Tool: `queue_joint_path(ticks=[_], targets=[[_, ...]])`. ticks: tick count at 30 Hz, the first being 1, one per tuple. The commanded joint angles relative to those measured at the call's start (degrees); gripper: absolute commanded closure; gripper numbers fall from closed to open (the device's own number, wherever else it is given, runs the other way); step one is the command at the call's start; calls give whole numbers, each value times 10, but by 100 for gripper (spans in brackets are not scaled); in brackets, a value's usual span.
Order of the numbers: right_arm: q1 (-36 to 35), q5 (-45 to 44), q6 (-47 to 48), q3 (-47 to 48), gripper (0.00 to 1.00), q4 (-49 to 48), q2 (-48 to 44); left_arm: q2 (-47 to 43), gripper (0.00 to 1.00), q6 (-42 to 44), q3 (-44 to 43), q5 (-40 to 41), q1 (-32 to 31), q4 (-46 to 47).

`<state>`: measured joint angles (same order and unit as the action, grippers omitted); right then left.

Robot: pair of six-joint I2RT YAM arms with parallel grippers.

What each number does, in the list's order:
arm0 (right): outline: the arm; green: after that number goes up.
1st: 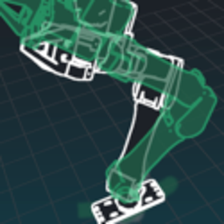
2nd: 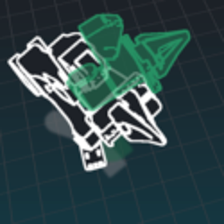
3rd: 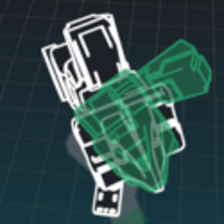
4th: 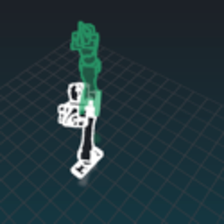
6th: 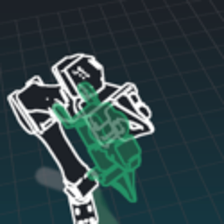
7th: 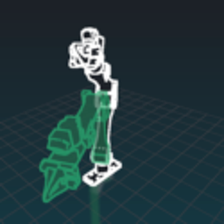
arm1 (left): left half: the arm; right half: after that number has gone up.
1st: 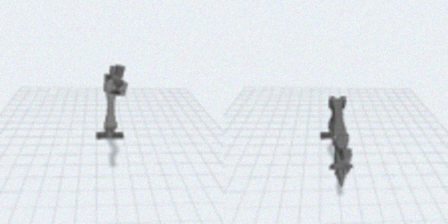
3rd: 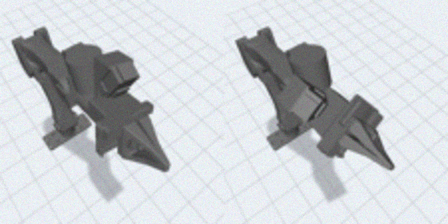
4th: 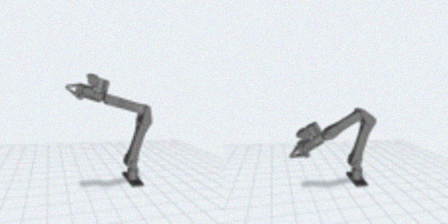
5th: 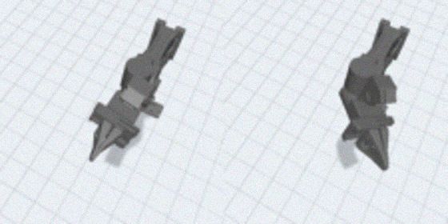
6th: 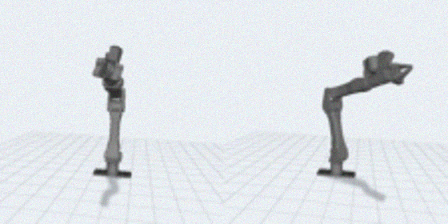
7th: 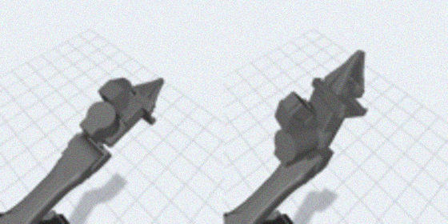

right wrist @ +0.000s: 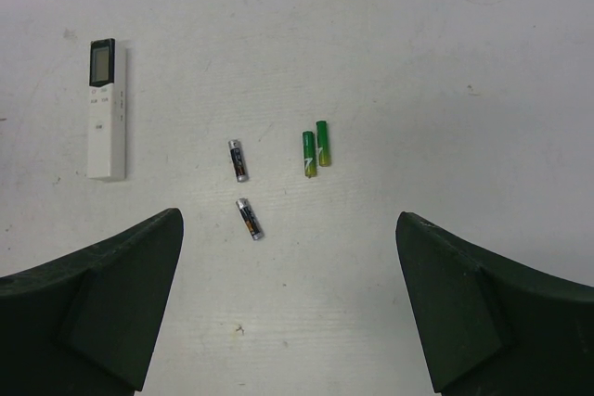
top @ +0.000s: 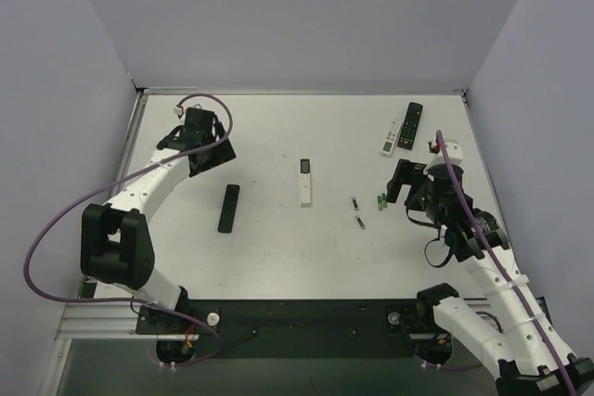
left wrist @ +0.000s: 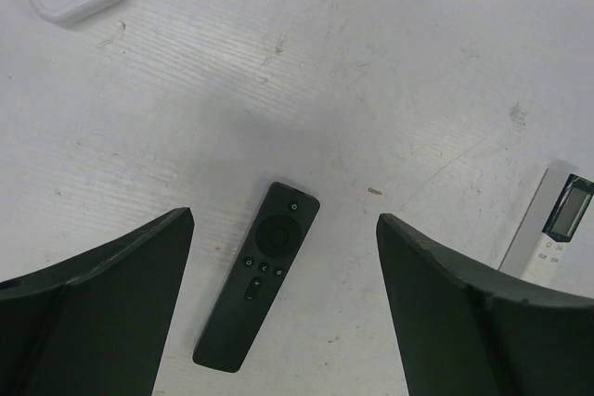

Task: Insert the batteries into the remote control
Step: Pick up the remote control from the center of the board.

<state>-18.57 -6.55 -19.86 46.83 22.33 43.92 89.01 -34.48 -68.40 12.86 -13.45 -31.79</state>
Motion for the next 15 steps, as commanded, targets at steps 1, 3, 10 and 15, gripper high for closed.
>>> queue_joint_path(ticks=[1, 3, 10, 15], targets=[[-2, -2, -14, 18, 8, 18, 10, 19, 9, 6, -47, -27, -24, 38], [-1, -1, -18, 16, 8, 20, 12, 39, 9, 1, -59, -29, -42, 33], [2, -1, -14, 12, 8, 24, 20, 109, 9, -16, -110, -28, -161, 52], [4, 9, -16, 7, 9, 25, 21, 178, 10, -12, -168, -23, -218, 52]])
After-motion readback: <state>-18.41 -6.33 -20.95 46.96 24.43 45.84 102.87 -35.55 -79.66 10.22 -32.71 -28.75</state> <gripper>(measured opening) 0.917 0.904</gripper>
